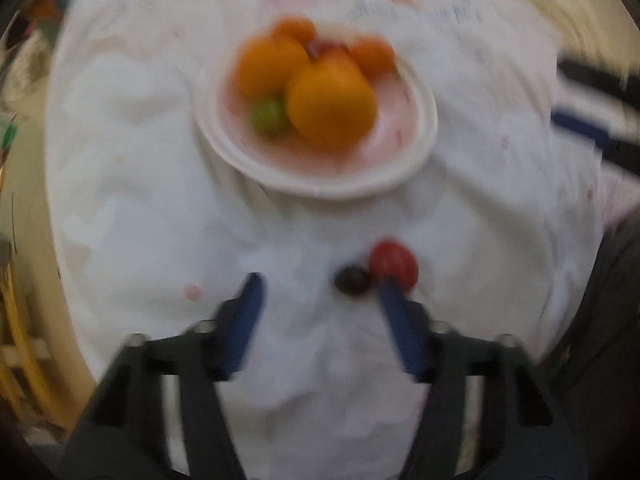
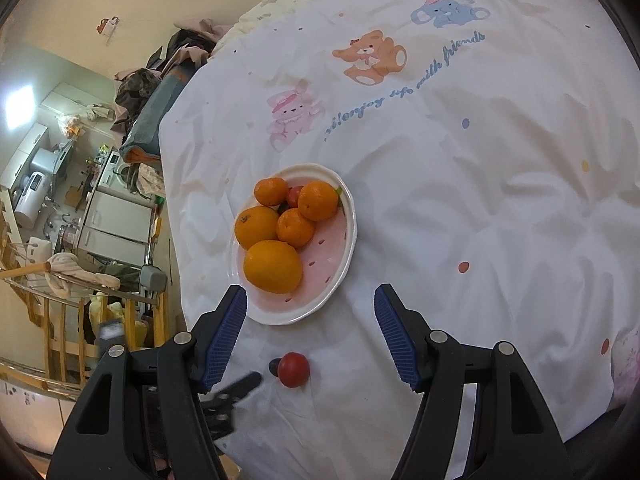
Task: Organize fruits
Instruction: 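Lower the left tool onto the small dark plum and close its fingers, then grasp the last red tomato with the right tool while the left tool holds the plum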
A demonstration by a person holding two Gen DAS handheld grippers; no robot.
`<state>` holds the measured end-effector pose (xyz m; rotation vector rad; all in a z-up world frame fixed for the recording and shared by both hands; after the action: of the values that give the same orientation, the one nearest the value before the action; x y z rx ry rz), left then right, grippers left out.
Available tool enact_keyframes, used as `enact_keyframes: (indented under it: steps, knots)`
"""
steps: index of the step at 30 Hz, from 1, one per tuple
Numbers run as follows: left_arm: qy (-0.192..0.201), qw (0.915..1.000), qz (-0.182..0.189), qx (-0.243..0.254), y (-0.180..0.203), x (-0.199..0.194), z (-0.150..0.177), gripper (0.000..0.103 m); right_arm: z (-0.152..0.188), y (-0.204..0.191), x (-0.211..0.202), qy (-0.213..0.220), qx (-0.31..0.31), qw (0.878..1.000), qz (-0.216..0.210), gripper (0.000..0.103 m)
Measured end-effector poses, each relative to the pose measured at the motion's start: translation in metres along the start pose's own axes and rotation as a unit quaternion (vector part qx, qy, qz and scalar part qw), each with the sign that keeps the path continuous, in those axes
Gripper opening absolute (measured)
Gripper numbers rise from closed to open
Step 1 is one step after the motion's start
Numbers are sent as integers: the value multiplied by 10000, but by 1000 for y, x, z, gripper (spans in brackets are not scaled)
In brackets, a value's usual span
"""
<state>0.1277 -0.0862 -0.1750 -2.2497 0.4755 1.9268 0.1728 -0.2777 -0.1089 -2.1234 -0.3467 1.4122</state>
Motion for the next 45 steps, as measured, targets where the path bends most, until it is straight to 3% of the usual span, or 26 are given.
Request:
enact_keyframes:
  steps: [5,7,10,12,18,24,28,33,38,45]
  knots:
    - [-340,9958,-314,790,18,20,5,48,2,0,2,-46,-11,10000,-2,69]
    - [-295,9920,-480,1130,25,24,-1,47,2,0,2,-63,-30,10000,14,69]
    - [-366,9860,-480,1554,34,29,-7,34,3,1,3,-88,-36,9999,53,69]
    - [-429,9854,-382,1604,36,32,-8,21,3,3,3,-92,-11,9999,66,69]
    - [-263,9892,-176,1433,37,18,-8,20,1,7,3,-83,69,9999,71,69]
    - [102,9987,47,506,18,-17,-10,20,1,6,6,-112,39,9999,77,69]
    - [400,9992,-11,32,0,-40,-13,20,4,2,9,-141,-54,9998,97,69]
    - [789,9934,-42,-837,-29,-59,-10,20,16,-10,22,-324,-366,9985,239,69]
    - [1015,9825,-275,-1537,-65,-63,-2,20,44,-32,56,-770,-988,9909,496,69]
    - [1079,9773,-377,-1785,-81,-58,-2,20,86,-58,106,-1312,-2033,9655,961,69]
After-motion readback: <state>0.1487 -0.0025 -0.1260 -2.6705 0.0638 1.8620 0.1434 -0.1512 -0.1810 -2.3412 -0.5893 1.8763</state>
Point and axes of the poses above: each gripper's, at about its wrist camera, not at the fingertips, and x roughly the way its jaws point, y to its right, z to its underside, the point moved 7 cm from there along x, roughly the way its jaws point, and after that the axes turned 3 degrees about z, right-handed, at the moved point
